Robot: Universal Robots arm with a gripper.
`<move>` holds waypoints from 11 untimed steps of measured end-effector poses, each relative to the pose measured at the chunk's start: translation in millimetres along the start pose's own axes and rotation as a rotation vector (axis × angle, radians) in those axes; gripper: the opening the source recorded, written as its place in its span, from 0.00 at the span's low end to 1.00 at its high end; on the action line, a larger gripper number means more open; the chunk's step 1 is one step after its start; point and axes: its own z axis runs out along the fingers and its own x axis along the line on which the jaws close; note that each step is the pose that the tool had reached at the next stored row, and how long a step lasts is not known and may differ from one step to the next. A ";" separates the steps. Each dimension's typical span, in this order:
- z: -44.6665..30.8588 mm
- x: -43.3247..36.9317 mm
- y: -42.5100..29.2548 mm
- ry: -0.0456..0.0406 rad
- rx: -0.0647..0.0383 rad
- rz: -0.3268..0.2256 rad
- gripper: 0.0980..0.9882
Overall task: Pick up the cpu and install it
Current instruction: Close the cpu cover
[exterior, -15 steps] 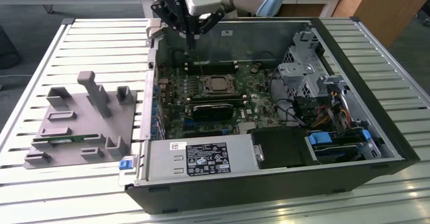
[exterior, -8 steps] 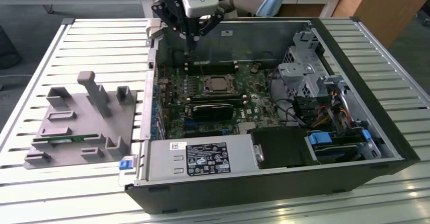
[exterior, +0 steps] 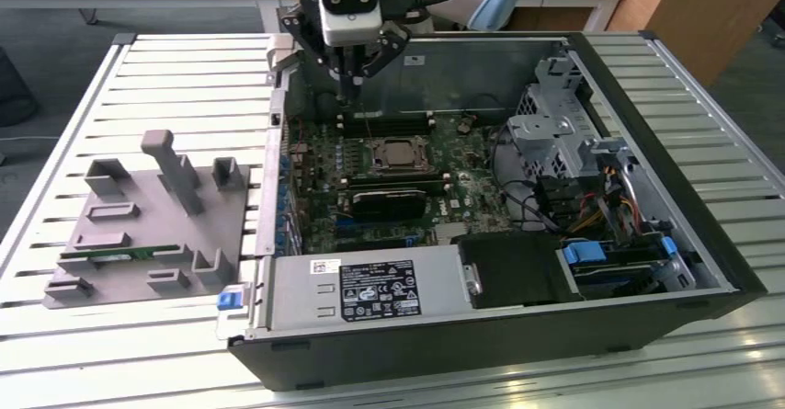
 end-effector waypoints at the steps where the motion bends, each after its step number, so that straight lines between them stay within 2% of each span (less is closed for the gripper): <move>1: 1.1 0.0 0.0 -0.0005 0.000 0.015 0.01; 5: 5.0 -0.1 0.9 -0.0020 0.002 0.059 0.01; 11: 12.9 0.1 9.1 -0.0004 0.003 0.062 0.01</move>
